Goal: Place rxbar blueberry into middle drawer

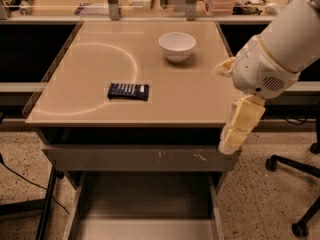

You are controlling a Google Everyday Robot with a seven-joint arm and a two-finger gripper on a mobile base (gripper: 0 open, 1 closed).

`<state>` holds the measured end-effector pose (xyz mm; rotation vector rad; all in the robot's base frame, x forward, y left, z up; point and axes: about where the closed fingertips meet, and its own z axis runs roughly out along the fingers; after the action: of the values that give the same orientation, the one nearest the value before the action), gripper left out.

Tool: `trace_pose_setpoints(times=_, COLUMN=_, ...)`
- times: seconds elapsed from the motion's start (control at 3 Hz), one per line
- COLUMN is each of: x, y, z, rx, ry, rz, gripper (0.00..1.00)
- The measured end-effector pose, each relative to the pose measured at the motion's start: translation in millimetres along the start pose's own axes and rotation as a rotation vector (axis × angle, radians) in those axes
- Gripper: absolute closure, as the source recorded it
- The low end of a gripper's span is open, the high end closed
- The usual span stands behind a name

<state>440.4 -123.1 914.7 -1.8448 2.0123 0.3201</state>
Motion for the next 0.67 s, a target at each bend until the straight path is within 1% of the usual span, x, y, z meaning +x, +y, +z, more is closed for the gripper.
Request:
trace_pose_setpoints(times=0.33, x=-11.8, y=3.9, z=16.0, rx=-0.053, ry=-0.052, rz=-0.010, gripper=0.00)
trace_pose_setpoints(times=0.67, x=-15.0, y=7.2, z=22.5, rx=-0.039, ry=-0.060, rz=-0.031, gripper=0.00)
